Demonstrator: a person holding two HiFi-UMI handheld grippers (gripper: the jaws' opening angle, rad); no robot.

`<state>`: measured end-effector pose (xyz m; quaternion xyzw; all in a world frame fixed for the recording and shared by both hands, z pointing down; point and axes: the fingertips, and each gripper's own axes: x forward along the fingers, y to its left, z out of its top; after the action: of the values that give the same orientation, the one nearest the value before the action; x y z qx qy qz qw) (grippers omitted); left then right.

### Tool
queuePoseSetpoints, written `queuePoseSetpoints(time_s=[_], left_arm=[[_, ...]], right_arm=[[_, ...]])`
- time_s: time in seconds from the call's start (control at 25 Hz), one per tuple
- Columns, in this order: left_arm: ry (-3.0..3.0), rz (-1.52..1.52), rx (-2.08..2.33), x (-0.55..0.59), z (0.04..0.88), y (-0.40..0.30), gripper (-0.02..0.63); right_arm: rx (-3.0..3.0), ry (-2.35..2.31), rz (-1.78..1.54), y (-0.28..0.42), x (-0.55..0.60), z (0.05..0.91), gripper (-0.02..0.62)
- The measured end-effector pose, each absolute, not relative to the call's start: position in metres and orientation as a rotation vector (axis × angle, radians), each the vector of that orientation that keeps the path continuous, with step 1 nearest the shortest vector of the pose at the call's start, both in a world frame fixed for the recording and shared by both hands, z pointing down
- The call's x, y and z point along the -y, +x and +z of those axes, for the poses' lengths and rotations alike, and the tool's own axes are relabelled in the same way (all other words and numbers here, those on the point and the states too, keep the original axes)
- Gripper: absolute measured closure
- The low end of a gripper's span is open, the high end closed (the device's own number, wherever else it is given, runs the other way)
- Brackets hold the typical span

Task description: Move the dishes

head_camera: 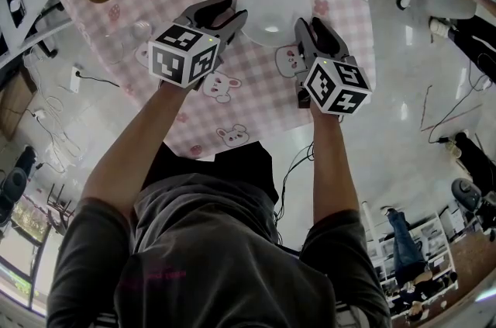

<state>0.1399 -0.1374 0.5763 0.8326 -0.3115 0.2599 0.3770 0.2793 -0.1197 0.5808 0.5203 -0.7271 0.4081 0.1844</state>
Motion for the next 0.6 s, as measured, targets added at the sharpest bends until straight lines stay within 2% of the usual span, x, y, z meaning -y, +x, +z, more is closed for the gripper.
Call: queuePoseSetpoints(time_s=[0.6], left_arm=[[2.087, 0.709, 0.802, 0.1362, 0.5828, 0.1389, 0.5]], right_arm=[[2.03, 1.462, 1.174, 0.2798, 0.1187, 0.584, 0.468]])
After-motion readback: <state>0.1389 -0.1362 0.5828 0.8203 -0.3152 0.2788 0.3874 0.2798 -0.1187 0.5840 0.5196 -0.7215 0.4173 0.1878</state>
